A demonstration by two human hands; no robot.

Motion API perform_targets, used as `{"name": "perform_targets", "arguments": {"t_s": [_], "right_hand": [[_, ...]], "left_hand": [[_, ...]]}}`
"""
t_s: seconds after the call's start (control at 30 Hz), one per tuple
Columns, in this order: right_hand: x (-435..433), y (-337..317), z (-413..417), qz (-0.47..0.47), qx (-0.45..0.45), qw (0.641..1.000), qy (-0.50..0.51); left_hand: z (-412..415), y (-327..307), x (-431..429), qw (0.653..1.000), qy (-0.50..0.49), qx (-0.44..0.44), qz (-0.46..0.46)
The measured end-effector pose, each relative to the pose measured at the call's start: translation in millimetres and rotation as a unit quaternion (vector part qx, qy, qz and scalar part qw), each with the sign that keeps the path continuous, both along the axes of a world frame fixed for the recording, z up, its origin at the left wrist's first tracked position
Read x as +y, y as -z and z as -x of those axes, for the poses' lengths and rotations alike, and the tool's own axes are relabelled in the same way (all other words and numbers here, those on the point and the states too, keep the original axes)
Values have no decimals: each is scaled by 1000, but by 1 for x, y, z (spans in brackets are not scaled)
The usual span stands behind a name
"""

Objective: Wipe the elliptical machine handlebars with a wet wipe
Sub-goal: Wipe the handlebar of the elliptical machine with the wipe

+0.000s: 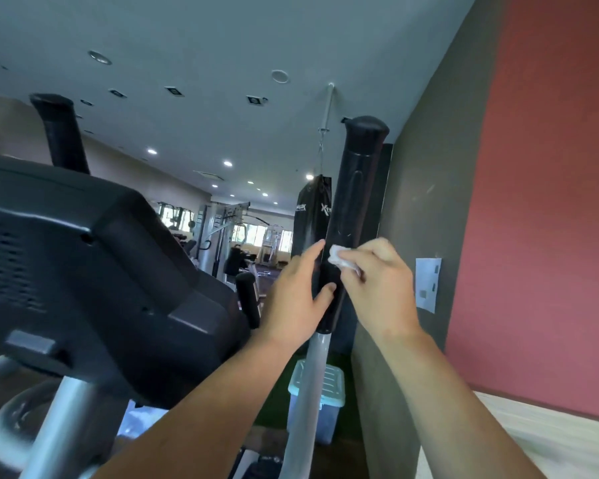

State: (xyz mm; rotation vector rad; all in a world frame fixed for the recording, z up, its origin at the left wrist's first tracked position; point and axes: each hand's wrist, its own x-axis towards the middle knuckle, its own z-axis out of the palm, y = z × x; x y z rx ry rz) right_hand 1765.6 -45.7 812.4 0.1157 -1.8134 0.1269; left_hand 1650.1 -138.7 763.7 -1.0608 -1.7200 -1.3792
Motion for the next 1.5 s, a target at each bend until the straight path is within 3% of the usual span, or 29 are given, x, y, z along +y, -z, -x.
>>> {"name": "perform_targets", "arguments": {"t_s": [0.13, 0.33, 0.57, 0.8, 1.0, 1.2, 1.4, 1.5], "right_hand": [[-17, -48, -8, -35, 117, 991, -50], [23, 29, 15, 65, -56, 996, -7], [2, -20, 3, 55, 99, 987, -112], [47, 61, 30, 106, -69, 990, -67], [24, 4, 22, 22, 54, 991, -120], [34, 58, 31, -5, -83, 995, -50], [7, 11, 28, -24, 45, 997, -52], [13, 26, 38, -11, -34, 999, -29]], "left_hand": [[-1, 1, 4, 1000, 14, -2, -19], [3, 10, 5, 1000, 14, -18, 6], [3, 26, 9, 998, -1, -54, 29], [2, 42, 12, 994, -36, -76, 70], [-4, 45, 17, 993, -46, -90, 59], [2, 50, 13, 993, -26, -91, 72], [9, 54, 12, 995, -6, -76, 66], [12, 57, 11, 994, 4, -79, 70]]}}
